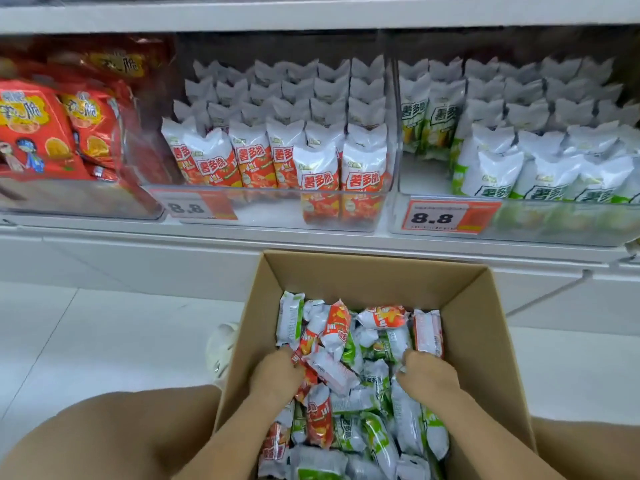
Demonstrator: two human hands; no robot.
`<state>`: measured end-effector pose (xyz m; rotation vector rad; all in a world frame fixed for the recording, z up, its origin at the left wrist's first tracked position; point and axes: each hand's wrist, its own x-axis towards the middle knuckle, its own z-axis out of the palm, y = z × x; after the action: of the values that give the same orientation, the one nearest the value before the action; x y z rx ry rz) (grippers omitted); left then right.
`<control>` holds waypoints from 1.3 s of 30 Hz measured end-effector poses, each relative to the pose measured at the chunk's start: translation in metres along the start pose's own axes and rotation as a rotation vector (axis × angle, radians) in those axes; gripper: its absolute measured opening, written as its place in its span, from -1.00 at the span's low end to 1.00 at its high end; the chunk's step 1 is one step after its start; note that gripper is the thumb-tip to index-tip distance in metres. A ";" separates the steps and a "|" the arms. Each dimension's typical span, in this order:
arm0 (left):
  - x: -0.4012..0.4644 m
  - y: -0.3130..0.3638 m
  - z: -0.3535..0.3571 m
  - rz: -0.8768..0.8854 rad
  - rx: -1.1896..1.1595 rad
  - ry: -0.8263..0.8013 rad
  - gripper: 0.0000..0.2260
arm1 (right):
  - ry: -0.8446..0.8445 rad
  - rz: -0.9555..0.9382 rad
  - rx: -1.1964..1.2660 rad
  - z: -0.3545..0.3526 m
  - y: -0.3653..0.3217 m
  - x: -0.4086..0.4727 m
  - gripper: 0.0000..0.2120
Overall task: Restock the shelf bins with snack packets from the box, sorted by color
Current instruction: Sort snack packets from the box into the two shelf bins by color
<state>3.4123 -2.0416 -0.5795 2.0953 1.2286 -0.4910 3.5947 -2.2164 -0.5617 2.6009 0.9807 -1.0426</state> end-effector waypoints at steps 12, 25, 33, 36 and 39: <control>0.024 -0.007 0.048 -0.517 -0.637 0.071 -0.54 | 0.026 -0.054 0.552 0.017 -0.094 0.096 -0.24; 0.046 -0.021 0.072 -0.598 -1.259 -0.064 -0.61 | 0.075 0.066 0.830 0.046 -0.097 0.086 -0.32; 0.017 0.038 0.047 -0.382 -1.496 -0.102 -0.41 | -0.107 0.209 1.867 0.019 -0.065 0.024 -0.54; 0.000 0.053 0.023 -0.207 -1.523 -0.210 -0.36 | -0.059 0.052 1.932 -0.004 -0.055 -0.005 -0.62; -0.024 0.066 0.002 -0.085 -1.453 -0.274 -0.27 | -0.025 -0.094 1.910 -0.022 -0.053 -0.038 -0.68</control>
<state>3.4583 -2.0811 -0.5434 0.7088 0.9799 0.1271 3.5524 -2.1869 -0.5155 3.4757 -0.3840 -3.0164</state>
